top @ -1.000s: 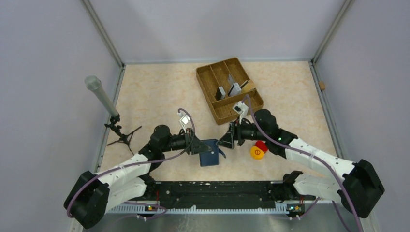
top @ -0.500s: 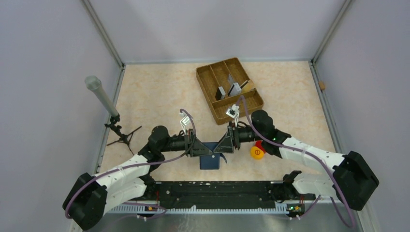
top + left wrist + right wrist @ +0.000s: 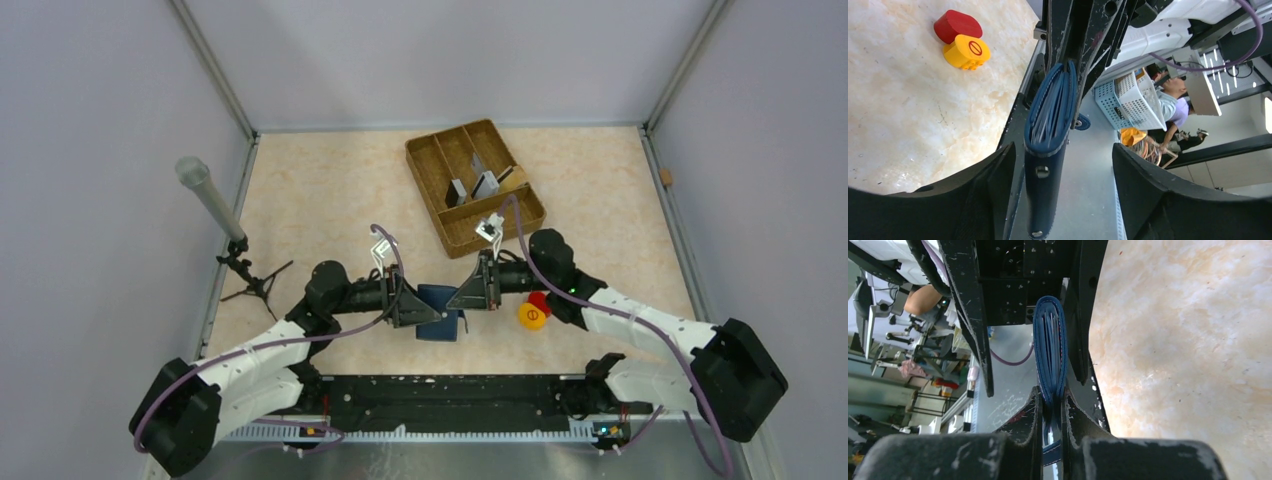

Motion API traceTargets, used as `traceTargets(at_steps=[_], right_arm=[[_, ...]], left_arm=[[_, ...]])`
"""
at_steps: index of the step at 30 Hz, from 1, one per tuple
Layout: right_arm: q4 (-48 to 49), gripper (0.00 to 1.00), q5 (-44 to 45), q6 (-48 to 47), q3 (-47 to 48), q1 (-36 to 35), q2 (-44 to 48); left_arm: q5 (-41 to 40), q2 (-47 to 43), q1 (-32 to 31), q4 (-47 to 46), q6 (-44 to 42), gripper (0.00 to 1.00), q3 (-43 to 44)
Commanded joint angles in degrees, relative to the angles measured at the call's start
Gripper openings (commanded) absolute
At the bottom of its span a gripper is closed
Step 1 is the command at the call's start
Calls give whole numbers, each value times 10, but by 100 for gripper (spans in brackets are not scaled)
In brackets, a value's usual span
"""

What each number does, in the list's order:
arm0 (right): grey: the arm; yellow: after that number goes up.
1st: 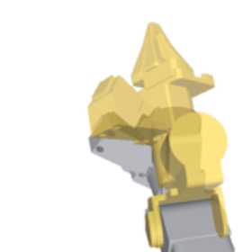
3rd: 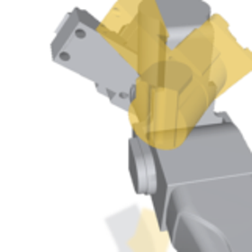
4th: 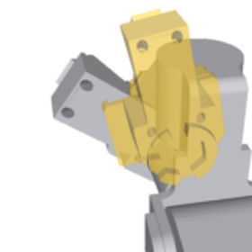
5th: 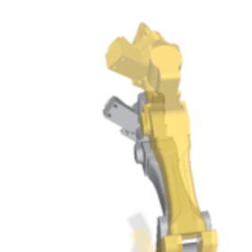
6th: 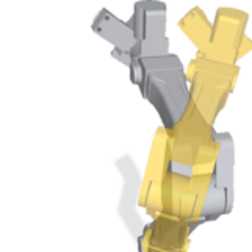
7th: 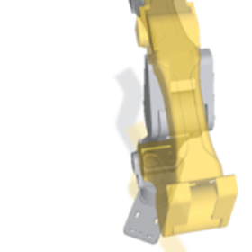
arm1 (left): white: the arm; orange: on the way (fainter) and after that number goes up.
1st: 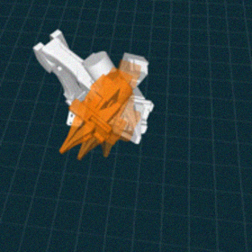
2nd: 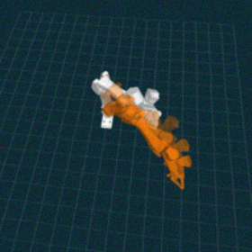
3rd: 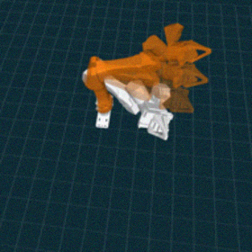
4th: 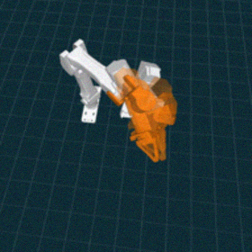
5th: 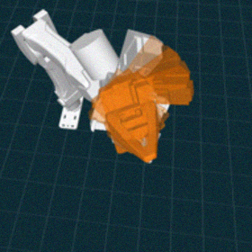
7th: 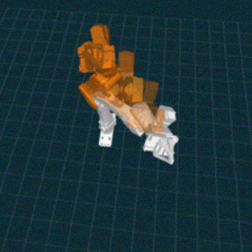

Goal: Put the credit cards into the card holder
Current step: Close the card holder at the center of the board.

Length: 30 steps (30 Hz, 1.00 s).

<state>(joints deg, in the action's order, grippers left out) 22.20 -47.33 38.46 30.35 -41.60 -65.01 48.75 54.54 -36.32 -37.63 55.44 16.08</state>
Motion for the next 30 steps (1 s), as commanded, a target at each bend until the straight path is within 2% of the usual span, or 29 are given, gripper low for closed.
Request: traceTargets(at_steps=[1,4,9,13,15,17,18,19,21,23,25,30], right_arm=[[-7,0,4,-22,8,16,38],[-9,0,0,-20,10,18,39],[-18,0,-5,-24,13,17,32],[-37,0,-1,-34,19,18,21],[-49,0,3,-39,23,18,15],[-74,0,22,-48,30,18,11],[-94,4,38,-55,33,18,10],[-120,16,62,-64,36,18,9],[-187,39,116,-83,42,17,8],[-241,53,177,-98,42,18,10],[-274,59,238,-102,32,17,16],[-295,61,306,-72,-11,10,28]], left_arm=[[-5,-30,-2,10,-11,75,-3],[-9,-39,-2,20,-12,70,-11],[-14,-44,-2,15,-8,53,-19],[-17,-36,-3,16,-7,43,-17],[-27,-27,-5,27,-8,32,-14],[-53,-15,-17,56,-16,13,-10],[-69,-7,-25,73,-19,6,-8],[-88,-1,-31,89,-19,1,-10],[-120,10,-36,106,-10,0,-21],[-161,18,-36,111,10,0,-39],[-191,31,-36,96,39,0,-61],[-237,68,-36,52,107,0,-108]])
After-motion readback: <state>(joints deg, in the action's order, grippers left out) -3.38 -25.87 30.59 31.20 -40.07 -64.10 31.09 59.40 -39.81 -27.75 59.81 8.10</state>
